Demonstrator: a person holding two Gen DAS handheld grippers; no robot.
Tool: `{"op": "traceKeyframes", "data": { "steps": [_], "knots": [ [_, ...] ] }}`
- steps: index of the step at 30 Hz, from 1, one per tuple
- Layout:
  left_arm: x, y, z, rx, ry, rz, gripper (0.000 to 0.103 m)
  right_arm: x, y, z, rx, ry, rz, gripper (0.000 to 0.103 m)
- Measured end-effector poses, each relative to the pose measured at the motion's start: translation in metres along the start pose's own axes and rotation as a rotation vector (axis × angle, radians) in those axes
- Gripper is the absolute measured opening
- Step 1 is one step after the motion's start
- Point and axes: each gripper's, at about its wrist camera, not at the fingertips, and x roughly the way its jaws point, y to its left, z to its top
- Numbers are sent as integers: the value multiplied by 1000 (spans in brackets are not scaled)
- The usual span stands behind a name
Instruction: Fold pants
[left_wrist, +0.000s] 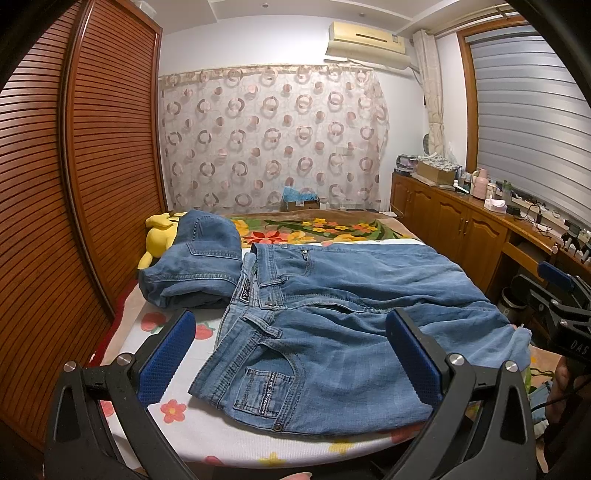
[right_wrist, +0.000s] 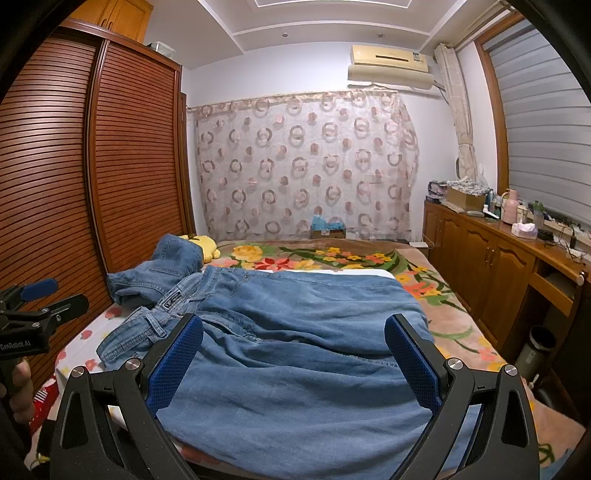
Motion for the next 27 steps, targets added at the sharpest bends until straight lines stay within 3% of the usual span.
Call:
{"op": "traceKeyframes", "data": {
  "steps": [27],
  "knots": [
    [-5, 2, 4, -5, -5, 2, 103, -2, 0, -1, -2, -2, -1, 99]
  ]
}}
